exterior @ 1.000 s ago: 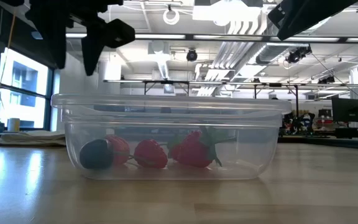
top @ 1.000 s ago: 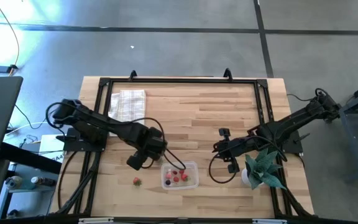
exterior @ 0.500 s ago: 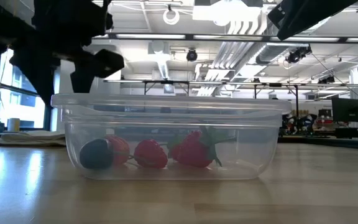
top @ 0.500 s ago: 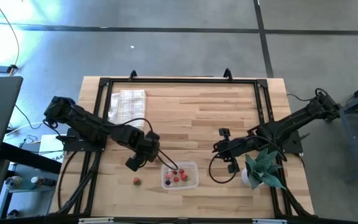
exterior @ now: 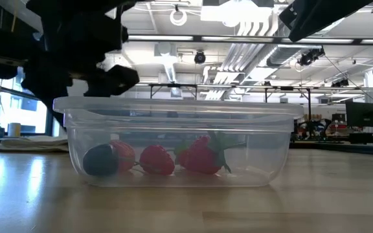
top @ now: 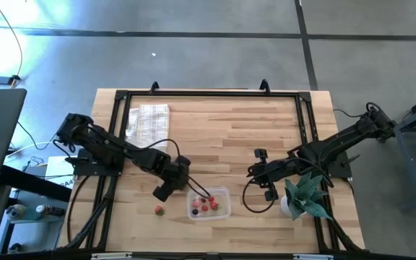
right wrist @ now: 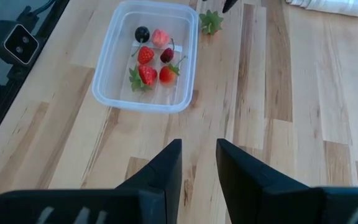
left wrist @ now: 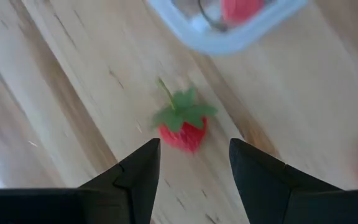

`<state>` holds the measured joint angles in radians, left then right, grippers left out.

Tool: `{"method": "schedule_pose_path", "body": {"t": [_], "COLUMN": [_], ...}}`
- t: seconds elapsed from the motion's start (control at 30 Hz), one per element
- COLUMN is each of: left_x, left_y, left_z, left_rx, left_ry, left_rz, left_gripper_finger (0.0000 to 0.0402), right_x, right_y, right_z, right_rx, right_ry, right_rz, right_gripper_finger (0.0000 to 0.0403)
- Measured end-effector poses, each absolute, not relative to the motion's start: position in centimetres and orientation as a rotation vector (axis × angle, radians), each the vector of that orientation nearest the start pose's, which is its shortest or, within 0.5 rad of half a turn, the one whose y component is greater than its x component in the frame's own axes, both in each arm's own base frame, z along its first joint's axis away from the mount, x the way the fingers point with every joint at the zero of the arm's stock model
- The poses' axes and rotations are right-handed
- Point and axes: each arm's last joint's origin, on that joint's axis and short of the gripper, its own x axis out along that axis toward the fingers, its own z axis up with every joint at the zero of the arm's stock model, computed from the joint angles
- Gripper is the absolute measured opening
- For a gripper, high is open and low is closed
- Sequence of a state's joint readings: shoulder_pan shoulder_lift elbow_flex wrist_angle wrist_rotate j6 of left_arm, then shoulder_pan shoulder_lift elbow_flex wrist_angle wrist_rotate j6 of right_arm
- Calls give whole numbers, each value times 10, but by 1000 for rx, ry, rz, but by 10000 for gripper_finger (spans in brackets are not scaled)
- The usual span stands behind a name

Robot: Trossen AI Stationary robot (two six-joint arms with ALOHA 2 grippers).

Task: Pick and placing Produce into tupperware
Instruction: Put the red strawberry into the transparent bin

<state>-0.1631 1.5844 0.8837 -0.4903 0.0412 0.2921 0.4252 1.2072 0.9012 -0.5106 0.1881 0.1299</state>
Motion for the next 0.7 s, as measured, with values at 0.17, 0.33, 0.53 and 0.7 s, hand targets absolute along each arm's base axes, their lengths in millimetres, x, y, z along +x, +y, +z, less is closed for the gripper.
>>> {"method": "schedule_pose_path", "body": {"t": [0.17,0.33,0.53,0.7], "left_x": [283,287,287,288], "left_y": [-48,-48,-48,-49], "left_z": [157,159,159,157], "left_rx": [277,218,162,130], "left_ry": [1201,1171,1168,1172], "left_rz": [-309,-241,-200,-224], "left_gripper_finger": [182,182,182,182], "right_x": [224,224,224,224], "right_y": [96,96,96,96], "right_z": [264,264,264,264], "right_rx": [-123,-124,-123,-123], "right_ry": [789,791,788,789], "right_rz": [172,172,172,172], "right_gripper_finger": [90,90,90,90]}}
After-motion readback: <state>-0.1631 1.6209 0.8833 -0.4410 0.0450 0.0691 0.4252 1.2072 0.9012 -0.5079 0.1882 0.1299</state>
